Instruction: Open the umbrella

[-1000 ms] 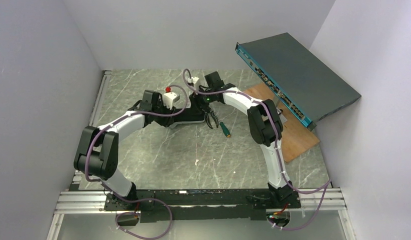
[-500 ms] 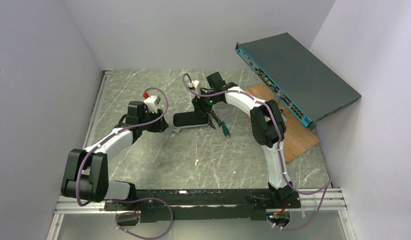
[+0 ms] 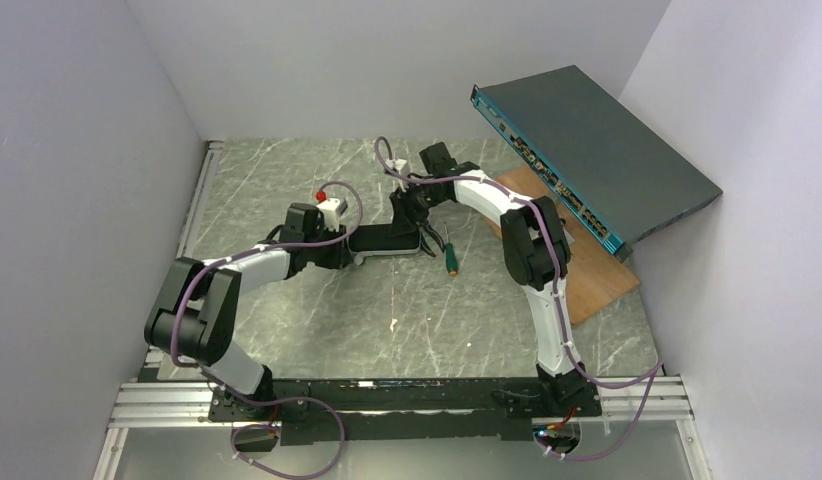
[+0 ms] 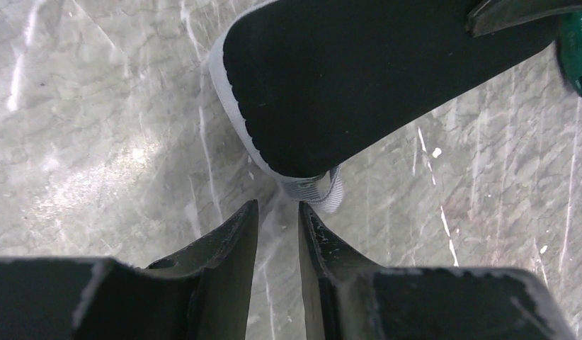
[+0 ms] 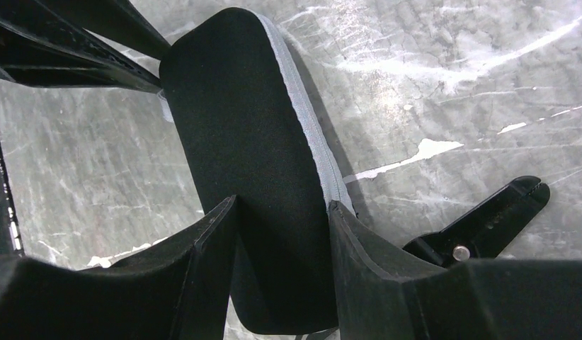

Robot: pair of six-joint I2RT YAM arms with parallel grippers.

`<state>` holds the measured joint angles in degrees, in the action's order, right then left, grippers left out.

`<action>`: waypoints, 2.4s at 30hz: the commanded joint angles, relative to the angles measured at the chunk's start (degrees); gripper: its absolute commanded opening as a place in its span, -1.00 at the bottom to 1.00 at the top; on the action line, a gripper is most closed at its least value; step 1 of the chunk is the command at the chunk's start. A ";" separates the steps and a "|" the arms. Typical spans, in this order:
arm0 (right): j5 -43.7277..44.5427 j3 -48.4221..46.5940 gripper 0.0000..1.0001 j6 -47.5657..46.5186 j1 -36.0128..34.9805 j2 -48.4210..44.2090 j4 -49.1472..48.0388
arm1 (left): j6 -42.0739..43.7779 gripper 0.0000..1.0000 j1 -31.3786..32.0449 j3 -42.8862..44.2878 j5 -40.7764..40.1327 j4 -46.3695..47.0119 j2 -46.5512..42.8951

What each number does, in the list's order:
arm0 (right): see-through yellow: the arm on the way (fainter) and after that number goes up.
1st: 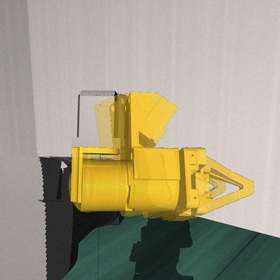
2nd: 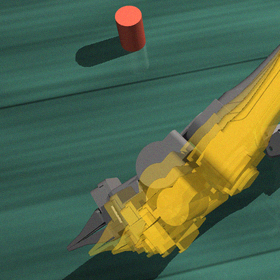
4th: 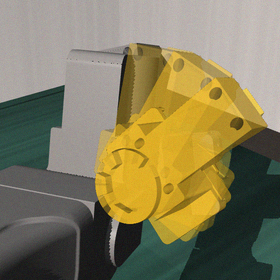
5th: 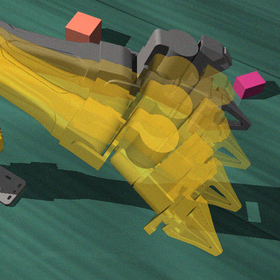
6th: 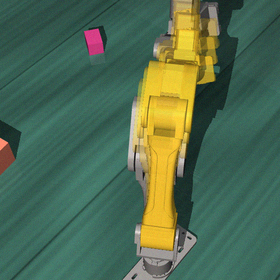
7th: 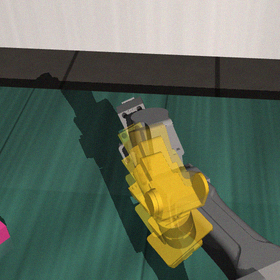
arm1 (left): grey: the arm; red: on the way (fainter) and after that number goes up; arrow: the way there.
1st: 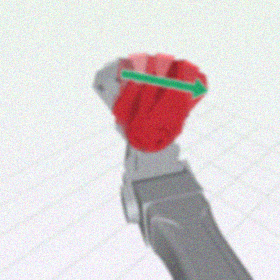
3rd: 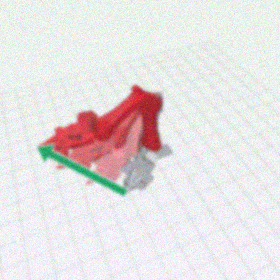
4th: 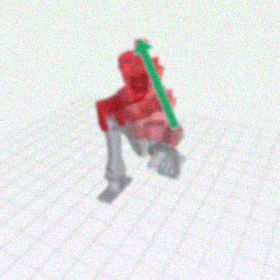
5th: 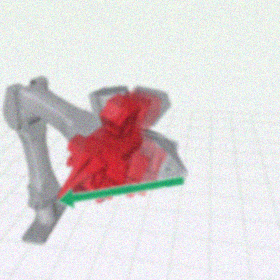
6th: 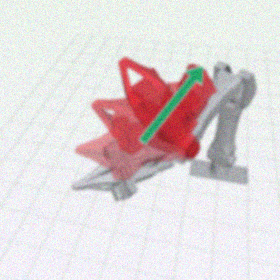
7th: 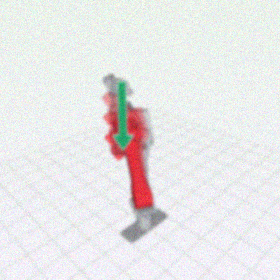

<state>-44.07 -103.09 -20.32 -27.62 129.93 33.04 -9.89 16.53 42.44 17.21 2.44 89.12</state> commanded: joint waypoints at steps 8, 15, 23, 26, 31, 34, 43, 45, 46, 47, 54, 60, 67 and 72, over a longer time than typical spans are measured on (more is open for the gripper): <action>6.64 5.53 -1.00 -0.92 -0.15 6.40 12.94 | 2.32 -0.37 0.71 -0.64 -0.32 4.89 -3.10; 6.93 5.31 -1.00 -1.45 -0.27 6.49 13.15 | -3.34 -0.19 -1.21 1.65 -7.80 -1.17 -3.90; 7.57 5.07 -1.00 -0.27 -0.38 6.73 12.54 | -2.24 -0.20 -1.21 4.70 -2.50 1.17 3.30; 7.74 5.31 -1.00 0.02 -0.32 6.73 12.43 | -1.04 -0.25 0.78 3.33 -0.62 1.67 3.22; 7.20 5.62 -1.00 -0.70 -0.43 6.53 13.34 | -4.23 -0.25 3.04 -1.69 0.71 5.87 0.93; 7.40 5.97 -1.00 -0.70 -0.59 6.20 13.34 | -5.12 -0.22 4.63 -1.79 0.31 6.89 0.80; 7.01 7.16 -1.00 1.66 -1.69 5.75 11.54 | -10.69 0.02 5.79 2.66 -6.57 6.68 4.05; 6.81 7.26 -1.00 2.30 -1.74 5.77 11.35 | -11.22 0.01 6.32 3.35 -9.07 5.81 4.29; 6.90 7.47 -1.00 2.49 -1.76 5.80 11.35 | -11.33 0.00 6.44 3.51 -10.01 5.48 4.30; 6.97 7.59 -1.00 2.41 -1.73 5.79 11.35 | -11.26 -0.01 6.53 3.79 -10.91 5.14 4.35; 8.59 6.78 -1.00 0.06 -1.73 6.64 12.76 | -7.75 -0.43 6.58 3.33 -11.68 7.73 4.20; 9.26 5.11 -1.00 -0.67 -1.73 7.61 14.17 | -5.95 -0.92 6.20 4.23 -11.63 6.00 3.52; 11.08 1.79 -1.00 -2.05 -1.72 9.19 16.53 | -3.07 -1.00 3.43 5.64 -13.01 1.34 2.86; 12.76 -0.40 -1.00 -2.70 -1.74 10.15 17.41 | -1.60 -1.00 -0.19 8.79 -11.67 -4.91 4.50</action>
<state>-43.68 -106.61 -17.91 -27.53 132.16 36.80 -14.11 19.62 46.87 7.46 0.27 93.43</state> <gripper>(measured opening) 0.465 0.012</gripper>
